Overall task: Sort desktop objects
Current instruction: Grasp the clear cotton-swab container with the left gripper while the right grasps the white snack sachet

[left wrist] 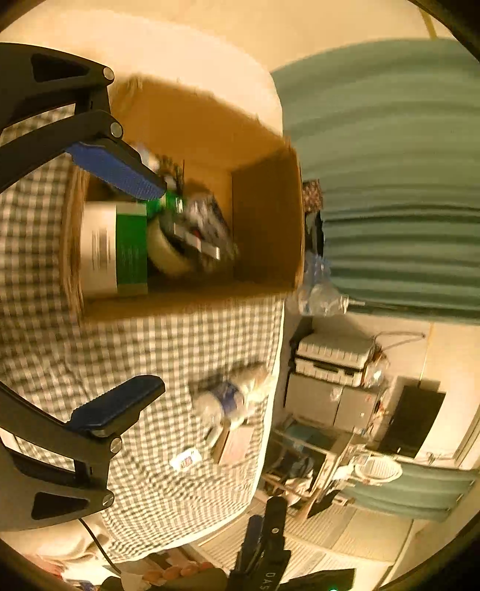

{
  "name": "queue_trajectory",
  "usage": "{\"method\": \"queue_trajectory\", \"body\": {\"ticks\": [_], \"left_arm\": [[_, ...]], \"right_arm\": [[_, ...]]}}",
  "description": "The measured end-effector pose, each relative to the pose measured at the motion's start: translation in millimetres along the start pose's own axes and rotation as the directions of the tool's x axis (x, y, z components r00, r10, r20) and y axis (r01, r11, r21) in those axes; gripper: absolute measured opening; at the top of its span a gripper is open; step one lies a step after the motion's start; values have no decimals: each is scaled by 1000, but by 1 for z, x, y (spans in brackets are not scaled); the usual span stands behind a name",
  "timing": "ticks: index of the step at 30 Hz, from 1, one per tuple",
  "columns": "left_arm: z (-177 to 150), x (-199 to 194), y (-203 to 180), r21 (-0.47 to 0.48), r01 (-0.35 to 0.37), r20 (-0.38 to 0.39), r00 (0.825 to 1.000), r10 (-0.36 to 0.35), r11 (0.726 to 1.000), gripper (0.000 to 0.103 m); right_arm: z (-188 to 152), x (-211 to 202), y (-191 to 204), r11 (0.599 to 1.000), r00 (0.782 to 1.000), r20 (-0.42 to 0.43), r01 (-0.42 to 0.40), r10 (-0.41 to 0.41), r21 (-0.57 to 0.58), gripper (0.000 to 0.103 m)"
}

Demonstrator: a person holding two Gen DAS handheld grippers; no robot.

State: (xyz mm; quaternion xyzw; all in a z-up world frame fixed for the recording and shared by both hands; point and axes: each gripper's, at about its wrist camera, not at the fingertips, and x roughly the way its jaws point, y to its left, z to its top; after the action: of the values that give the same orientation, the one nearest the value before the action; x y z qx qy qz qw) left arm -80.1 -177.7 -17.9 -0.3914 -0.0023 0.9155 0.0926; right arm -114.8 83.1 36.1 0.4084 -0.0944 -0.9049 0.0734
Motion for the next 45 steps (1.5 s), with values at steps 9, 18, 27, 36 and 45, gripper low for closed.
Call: {"method": "queue_trajectory", "body": {"ticks": [9, 18, 27, 36, 45], "left_arm": [[5, 52, -98, 12, 25, -32, 999, -24, 1000, 98], [16, 109, -146, 9, 9, -92, 996, -8, 1000, 98], [28, 184, -160, -82, 17, -148, 989, -29, 996, 98], [44, 252, -177, -101, 2, -186, 982, -21, 995, 98], [39, 291, -178, -36, -40, -235, 971, 31, 999, 97]], "right_arm": [[-20, -21, -107, 989, 993, 16, 111, -113, 97, 99], [-42, 18, -158, 979, 987, -21, 158, -157, 125, 99], [-72, 79, -181, 972, 978, -95, 197, -186, 125, 99], [-82, 132, -193, 978, 973, -159, 184, -168, 95, 99], [-85, 174, -198, 973, 955, -198, 230, -222, 21, 99]]}}
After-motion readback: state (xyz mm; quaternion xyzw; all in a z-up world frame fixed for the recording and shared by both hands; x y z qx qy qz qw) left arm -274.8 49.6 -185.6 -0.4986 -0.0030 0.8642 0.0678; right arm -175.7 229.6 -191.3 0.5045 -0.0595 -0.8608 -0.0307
